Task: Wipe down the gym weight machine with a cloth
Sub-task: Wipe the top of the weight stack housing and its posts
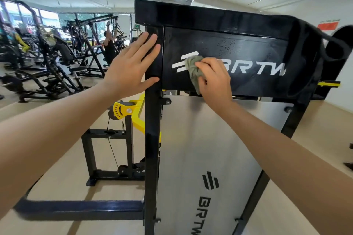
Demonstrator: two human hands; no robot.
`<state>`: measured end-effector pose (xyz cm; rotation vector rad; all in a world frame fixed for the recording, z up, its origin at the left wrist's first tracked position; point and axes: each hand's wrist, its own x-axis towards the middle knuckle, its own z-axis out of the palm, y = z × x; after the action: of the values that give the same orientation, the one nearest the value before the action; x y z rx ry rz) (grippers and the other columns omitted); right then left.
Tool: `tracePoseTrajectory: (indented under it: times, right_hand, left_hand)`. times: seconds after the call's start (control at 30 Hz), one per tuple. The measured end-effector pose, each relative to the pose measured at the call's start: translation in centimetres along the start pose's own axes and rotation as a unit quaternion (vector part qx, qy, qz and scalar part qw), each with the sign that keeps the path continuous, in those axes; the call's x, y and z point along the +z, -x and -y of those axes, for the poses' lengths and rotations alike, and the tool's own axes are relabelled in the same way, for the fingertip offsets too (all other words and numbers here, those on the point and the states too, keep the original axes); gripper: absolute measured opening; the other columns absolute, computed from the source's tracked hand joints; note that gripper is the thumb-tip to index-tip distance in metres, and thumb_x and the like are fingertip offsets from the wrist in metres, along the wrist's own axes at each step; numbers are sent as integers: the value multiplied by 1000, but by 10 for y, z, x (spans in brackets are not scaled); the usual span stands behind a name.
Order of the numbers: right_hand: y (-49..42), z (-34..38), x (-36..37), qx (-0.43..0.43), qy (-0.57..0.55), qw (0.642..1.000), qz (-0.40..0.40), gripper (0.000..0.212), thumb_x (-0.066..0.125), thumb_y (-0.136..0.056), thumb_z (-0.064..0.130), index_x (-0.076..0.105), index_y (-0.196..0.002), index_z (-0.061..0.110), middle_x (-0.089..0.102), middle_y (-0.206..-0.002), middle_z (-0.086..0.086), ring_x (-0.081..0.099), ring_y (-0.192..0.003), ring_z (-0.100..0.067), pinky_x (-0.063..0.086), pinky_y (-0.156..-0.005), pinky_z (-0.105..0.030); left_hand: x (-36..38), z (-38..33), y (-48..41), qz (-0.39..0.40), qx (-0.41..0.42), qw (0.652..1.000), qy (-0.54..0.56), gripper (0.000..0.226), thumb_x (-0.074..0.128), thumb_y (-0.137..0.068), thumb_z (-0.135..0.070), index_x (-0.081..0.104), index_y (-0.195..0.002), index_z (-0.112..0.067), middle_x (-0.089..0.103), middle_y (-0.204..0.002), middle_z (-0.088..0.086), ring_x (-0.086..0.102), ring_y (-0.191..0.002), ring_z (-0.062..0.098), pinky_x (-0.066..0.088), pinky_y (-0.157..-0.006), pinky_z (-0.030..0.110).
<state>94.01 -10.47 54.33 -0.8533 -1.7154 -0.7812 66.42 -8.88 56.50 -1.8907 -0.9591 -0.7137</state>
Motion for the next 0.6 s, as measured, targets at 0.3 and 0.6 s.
tracePoseTrajectory:
  times: [0.3,0.6]
  right_hand:
    - [5,51,32,-73,-52,991,102,29,62,-88,1,68,-116,-2,65,-116,-18,60,-102,-34,56,-84,-40]
    - [74,50,3,98,-161,966,179,27,69,-83,1,73,-109,6,69,-106,-8,61,-94,-15,52,-85,-22]
  left_hand:
    - [3,-9,8,6,-10,999,30,74,53,-101,-46,27,-157,-4,16,-167,18,10,-156,33,26,-123,49]
    - [15,-77,87,40,-50,980,190,47,60,-97,-28,55,-141,-11,45,-155,12,33,-148,30,27,-121,41]
